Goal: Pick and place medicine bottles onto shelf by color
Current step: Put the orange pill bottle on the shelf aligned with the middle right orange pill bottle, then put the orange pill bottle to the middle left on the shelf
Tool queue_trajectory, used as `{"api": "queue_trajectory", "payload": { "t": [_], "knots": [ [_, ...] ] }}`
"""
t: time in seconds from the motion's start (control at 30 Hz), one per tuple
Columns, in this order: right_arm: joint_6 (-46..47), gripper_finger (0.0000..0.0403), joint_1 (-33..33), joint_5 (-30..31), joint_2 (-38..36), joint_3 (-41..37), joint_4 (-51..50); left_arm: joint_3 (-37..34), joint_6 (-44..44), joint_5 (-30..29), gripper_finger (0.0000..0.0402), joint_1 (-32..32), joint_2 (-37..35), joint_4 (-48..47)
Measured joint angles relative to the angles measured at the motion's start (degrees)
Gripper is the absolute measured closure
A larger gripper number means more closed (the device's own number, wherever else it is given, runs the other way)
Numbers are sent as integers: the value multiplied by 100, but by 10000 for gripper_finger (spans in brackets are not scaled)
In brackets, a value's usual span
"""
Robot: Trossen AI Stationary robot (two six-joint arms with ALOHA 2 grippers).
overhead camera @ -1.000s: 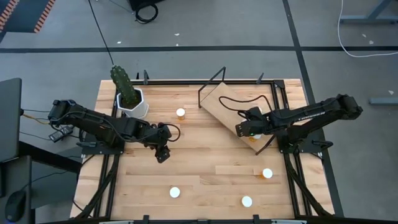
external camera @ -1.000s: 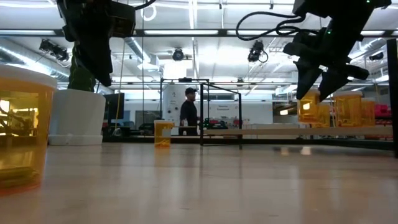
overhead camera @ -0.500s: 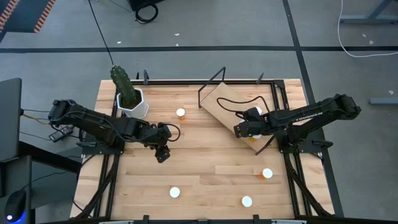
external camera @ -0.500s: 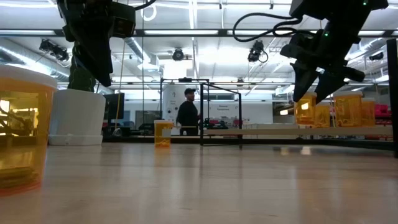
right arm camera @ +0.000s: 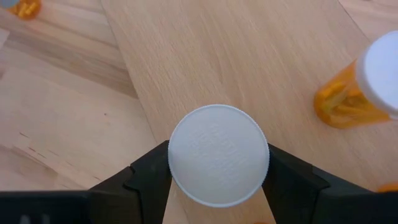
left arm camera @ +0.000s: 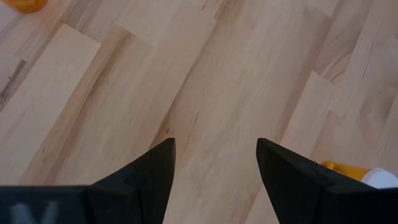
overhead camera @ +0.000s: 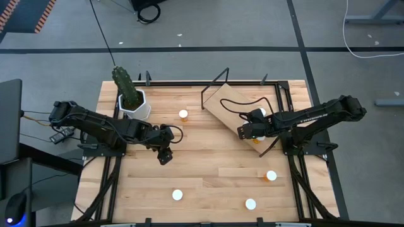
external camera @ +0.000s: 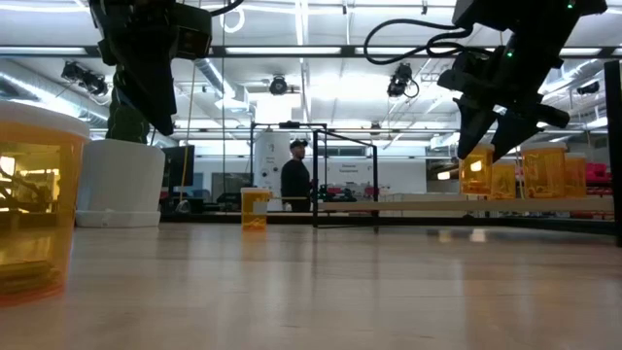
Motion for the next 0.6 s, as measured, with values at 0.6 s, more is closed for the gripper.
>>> {"api": "queue_trajectory", "payload": {
  "t": [0.6],
  "knots": [
    [-184, 82, 15, -133, 0, 301, -103, 2, 11, 113, 171, 0, 0, -48]
  ]
}}
